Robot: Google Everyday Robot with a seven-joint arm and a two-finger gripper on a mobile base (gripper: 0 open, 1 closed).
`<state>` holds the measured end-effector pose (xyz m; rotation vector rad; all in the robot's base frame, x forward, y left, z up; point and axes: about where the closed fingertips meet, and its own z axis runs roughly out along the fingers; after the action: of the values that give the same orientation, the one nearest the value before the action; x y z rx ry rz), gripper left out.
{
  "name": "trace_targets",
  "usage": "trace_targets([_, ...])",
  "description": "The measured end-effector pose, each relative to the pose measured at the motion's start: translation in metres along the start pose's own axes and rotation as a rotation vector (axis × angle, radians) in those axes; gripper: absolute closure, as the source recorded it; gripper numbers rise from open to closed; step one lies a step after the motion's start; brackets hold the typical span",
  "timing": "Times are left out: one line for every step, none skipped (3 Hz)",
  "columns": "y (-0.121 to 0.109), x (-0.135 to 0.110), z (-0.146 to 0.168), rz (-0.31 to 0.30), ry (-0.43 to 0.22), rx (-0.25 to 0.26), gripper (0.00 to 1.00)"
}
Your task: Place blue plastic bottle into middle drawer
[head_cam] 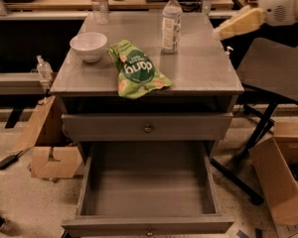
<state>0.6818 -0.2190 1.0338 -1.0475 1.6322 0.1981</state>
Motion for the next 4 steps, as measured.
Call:
trace_targets([-0.019, -0.011, 0.08, 0.026, -0.146, 0.012, 0.0])
trace_targets([-0.032, -0.015, 0.154, 0.071, -0.217, 0.006, 0.0])
trace_targets([-0.037, -0.003, 0.223, 0.187, -0.259, -0.011, 0.0])
trace_targets([-0.043, 0.01, 0.249, 0.28, -0.275, -0.015, 0.0])
